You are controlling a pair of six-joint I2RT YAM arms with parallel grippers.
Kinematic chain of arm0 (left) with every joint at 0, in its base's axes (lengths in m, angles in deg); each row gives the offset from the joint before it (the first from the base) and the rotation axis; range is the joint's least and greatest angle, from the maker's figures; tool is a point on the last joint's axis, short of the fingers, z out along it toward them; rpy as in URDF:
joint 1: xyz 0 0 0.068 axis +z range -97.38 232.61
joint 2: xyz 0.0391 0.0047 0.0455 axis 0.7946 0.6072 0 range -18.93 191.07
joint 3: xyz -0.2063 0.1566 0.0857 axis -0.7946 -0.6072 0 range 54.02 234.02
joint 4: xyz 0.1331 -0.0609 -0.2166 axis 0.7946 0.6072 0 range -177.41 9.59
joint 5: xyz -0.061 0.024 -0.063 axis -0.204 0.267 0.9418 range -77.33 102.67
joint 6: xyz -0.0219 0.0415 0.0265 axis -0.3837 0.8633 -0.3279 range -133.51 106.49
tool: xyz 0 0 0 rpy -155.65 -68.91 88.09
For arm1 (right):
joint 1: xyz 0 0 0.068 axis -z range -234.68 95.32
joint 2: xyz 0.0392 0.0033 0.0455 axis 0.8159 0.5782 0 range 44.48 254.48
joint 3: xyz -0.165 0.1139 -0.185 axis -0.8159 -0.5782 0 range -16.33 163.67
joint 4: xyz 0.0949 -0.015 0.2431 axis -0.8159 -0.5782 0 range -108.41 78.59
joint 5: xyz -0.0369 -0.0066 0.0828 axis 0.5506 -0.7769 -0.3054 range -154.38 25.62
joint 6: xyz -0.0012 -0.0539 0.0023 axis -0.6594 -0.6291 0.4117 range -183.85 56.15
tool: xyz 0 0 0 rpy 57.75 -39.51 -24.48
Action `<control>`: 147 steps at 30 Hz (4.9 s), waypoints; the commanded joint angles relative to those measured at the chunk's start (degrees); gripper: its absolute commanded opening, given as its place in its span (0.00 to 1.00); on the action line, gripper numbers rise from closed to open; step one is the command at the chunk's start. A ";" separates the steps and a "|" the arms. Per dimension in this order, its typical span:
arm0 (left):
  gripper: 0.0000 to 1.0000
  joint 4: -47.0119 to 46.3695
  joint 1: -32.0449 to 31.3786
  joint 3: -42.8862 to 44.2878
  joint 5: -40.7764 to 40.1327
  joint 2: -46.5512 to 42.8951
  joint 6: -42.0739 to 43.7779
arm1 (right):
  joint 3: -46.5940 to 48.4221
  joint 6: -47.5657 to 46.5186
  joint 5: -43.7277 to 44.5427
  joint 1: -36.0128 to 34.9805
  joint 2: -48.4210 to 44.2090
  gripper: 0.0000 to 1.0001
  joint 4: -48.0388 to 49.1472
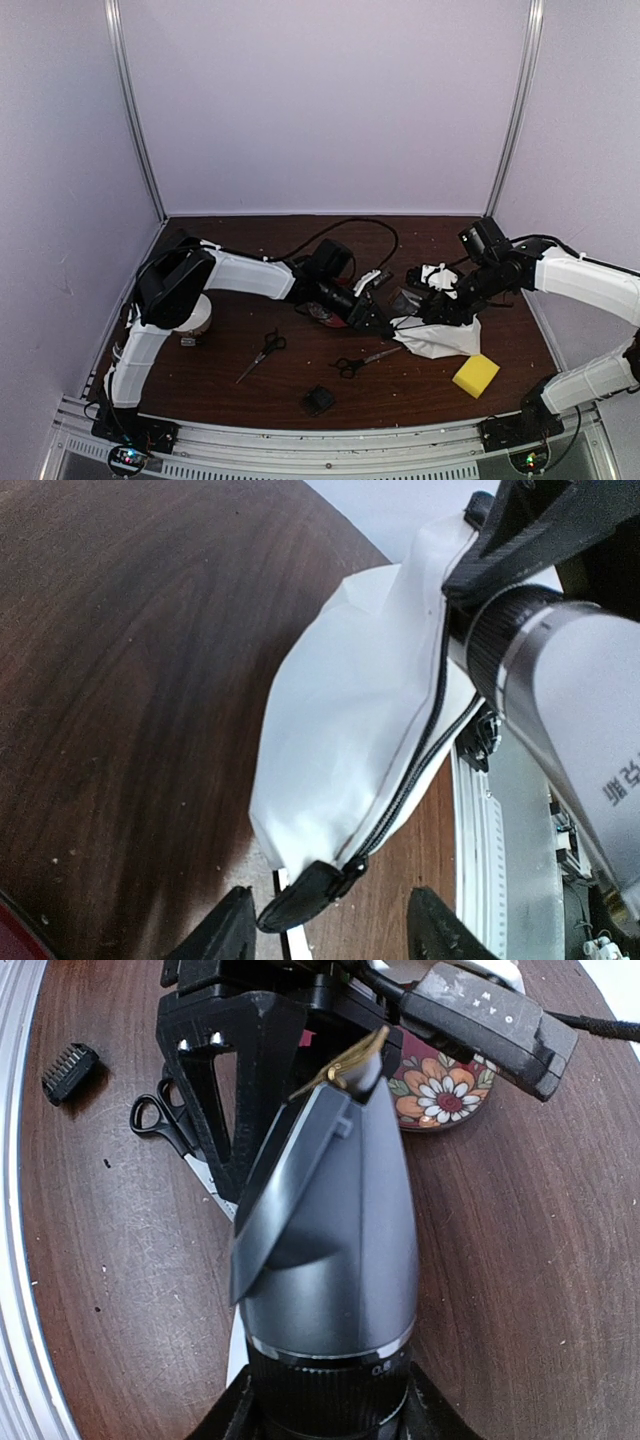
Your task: Sort the hair-cutting tools
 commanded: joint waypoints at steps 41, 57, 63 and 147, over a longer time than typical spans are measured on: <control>0.00 -4.52 0.28 -10.31 5.39 -12.34 -2.02 | 5.22 -9.93 0.11 -0.08 -1.40 0.13 -13.35; 0.00 -1.88 0.37 -10.05 6.15 -11.54 -0.62 | 4.08 -8.80 11.55 -0.91 -0.83 0.17 -11.06; 0.00 0.20 0.37 -8.51 6.97 -11.47 -0.45 | 3.65 -7.08 7.89 -1.19 0.83 0.35 -9.65; 0.00 22.95 3.44 -2.46 -13.39 -13.45 1.82 | 12.24 8.10 -13.36 -2.83 18.96 0.19 -8.74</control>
